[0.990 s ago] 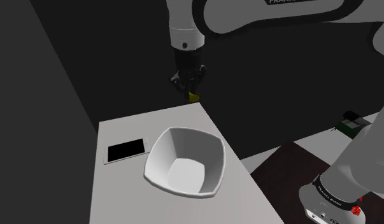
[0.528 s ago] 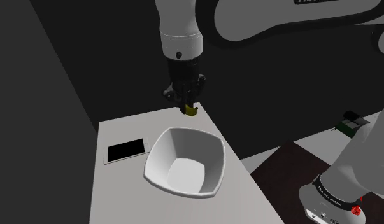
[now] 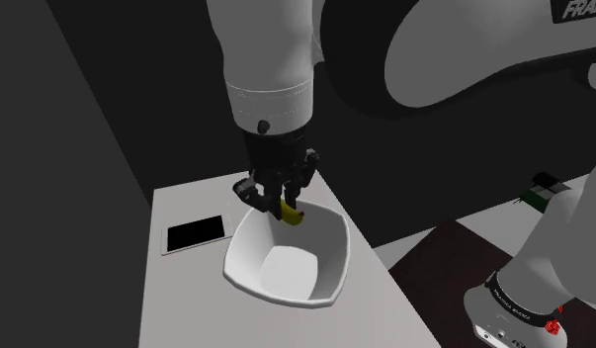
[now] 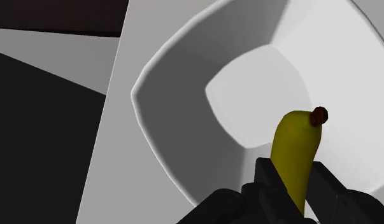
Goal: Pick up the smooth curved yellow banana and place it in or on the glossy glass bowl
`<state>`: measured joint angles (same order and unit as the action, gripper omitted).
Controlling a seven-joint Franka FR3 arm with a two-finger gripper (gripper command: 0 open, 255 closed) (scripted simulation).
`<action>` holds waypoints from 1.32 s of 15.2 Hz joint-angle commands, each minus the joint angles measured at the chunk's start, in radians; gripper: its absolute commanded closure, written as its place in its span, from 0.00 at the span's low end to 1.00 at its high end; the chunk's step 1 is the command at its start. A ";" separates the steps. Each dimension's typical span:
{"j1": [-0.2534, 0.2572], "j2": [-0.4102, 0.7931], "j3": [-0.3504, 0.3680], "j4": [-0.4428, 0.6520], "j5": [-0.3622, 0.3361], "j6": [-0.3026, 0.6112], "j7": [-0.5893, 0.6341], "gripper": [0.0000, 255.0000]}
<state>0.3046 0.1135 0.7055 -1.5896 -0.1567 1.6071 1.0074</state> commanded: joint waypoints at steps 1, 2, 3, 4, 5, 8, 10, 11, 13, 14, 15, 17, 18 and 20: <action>0.019 0.018 0.011 0.007 -0.011 0.003 0.032 1.00; 0.017 0.016 0.010 -0.008 -0.009 0.017 0.032 1.00; 0.016 0.014 0.010 -0.023 -0.008 0.031 0.033 1.00; 0.015 0.013 0.009 -0.038 -0.008 0.045 0.033 1.00; 0.014 0.011 0.009 -0.053 -0.007 0.059 0.034 1.00; 0.011 0.010 0.007 -0.095 -0.007 0.099 0.037 1.00; 0.010 0.011 0.007 -0.121 -0.008 0.126 0.039 1.00; 0.010 0.011 0.006 -0.134 -0.009 0.139 0.041 1.00; 0.009 0.014 0.005 -0.160 -0.012 0.167 0.045 1.00; 0.009 0.014 0.005 -0.161 -0.012 0.167 0.044 1.00; 0.009 0.014 0.005 -0.160 -0.012 0.167 0.045 1.00; 0.009 0.014 0.005 -0.160 -0.012 0.167 0.045 1.00; 0.009 0.014 0.005 -0.160 -0.012 0.167 0.045 1.00; 0.009 0.014 0.005 -0.160 -0.012 0.167 0.045 1.00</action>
<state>0.3137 0.1273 0.7110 -1.7499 -0.1685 1.7742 1.0519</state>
